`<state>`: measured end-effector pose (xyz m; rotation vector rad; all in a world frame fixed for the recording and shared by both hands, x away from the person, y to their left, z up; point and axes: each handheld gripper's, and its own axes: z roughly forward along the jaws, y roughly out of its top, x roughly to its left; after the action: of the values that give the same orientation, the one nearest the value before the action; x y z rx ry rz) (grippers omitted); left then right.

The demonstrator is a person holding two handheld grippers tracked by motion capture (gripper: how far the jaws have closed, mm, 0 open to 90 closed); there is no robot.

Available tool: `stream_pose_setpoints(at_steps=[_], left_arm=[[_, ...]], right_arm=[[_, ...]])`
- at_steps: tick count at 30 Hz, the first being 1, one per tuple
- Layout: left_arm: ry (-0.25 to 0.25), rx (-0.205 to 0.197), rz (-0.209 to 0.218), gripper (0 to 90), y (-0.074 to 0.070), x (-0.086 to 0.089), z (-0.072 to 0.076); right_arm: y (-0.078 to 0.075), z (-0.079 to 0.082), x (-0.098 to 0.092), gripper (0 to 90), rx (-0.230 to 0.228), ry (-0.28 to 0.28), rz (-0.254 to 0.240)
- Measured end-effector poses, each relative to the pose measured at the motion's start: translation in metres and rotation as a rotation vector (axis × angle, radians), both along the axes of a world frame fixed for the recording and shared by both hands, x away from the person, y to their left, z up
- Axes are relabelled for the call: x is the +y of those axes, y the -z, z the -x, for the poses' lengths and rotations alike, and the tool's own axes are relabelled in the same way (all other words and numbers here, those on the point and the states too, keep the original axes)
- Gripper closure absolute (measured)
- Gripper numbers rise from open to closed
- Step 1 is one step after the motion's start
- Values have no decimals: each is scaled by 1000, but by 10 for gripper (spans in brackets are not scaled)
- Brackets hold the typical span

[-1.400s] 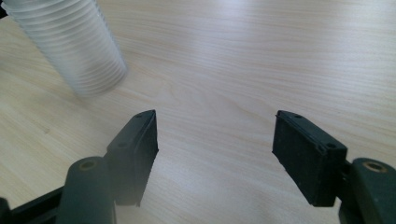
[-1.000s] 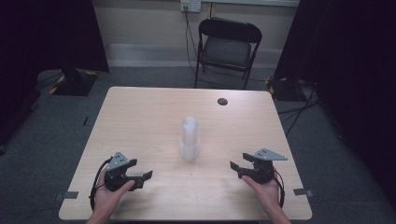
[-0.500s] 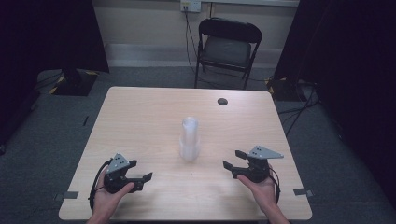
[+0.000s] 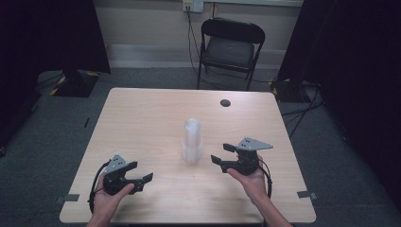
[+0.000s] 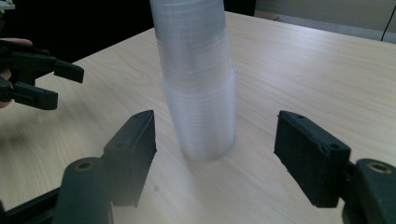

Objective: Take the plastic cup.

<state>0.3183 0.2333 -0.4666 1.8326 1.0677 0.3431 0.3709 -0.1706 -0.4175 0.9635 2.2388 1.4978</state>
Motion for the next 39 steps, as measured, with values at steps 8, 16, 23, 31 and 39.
stream_pose_setpoints(at_steps=[8,16,23,31,39], left_arm=[[9,10,-22,186,2,-2,-2],[8,1,-30,195,1,-1,-2],[18,-10,-42,201,0,-3,0],[66,-36,-95,200,-2,-11,4],[55,-37,-94,200,-2,-8,3]], right_arm=[[-13,-14,15,254,-21,-34,-12],[-21,-27,28,191,-41,-40,-6],[-28,-35,46,238,-61,-71,-12],[-27,-46,64,251,-70,-103,0],[-20,-61,81,187,-65,-89,20]])
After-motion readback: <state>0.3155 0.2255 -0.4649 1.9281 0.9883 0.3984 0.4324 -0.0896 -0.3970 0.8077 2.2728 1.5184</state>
